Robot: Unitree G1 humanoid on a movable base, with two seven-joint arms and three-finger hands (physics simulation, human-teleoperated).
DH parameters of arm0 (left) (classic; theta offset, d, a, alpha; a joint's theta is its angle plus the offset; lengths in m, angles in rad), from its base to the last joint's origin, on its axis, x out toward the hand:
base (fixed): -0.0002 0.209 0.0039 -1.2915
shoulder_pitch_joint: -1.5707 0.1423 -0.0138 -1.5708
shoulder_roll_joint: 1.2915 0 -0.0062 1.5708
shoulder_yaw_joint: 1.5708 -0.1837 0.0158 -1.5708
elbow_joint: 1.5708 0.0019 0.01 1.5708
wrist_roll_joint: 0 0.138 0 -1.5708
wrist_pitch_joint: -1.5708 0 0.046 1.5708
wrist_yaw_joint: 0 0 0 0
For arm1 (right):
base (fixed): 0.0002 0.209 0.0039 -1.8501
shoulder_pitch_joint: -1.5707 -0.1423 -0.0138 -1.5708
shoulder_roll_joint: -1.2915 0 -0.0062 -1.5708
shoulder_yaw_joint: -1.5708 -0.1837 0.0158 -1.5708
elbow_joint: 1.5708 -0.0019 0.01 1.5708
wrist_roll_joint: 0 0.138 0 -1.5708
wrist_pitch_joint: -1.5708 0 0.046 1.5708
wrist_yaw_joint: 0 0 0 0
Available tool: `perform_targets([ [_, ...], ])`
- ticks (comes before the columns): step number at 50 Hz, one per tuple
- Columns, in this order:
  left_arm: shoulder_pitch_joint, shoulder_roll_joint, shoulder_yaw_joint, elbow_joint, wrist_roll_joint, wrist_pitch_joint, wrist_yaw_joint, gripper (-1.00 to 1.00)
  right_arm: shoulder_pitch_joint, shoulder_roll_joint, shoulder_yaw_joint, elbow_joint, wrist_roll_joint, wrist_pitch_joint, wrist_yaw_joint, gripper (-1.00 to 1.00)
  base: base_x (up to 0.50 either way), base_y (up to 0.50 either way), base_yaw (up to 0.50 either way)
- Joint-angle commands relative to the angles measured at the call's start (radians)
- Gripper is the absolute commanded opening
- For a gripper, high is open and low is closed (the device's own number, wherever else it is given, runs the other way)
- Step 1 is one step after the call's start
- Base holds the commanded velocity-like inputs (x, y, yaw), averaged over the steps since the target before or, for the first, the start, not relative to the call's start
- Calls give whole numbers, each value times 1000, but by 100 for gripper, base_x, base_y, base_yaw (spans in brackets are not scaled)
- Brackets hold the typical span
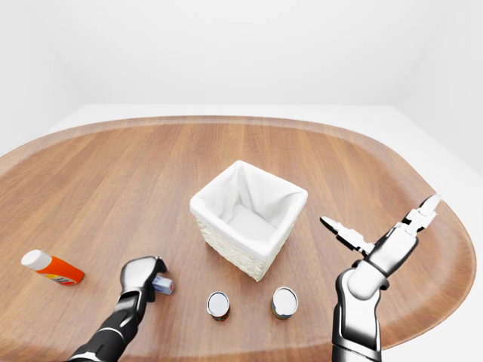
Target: Pick up the alphabet soup and the cream cheese box, and put them in the basket.
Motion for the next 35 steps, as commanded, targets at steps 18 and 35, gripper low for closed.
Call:
perform_targets([
  [18, 246, 8, 75, -348, 27, 0, 0, -100, 1, 1, 1, 2, -4, 0, 0, 100, 0, 0, 0],
  [35, 247, -1, 136, -444, -60, 0, 0, -100, -3, -2, 2, 12, -5, 0, 0, 100, 0, 0, 0],
])
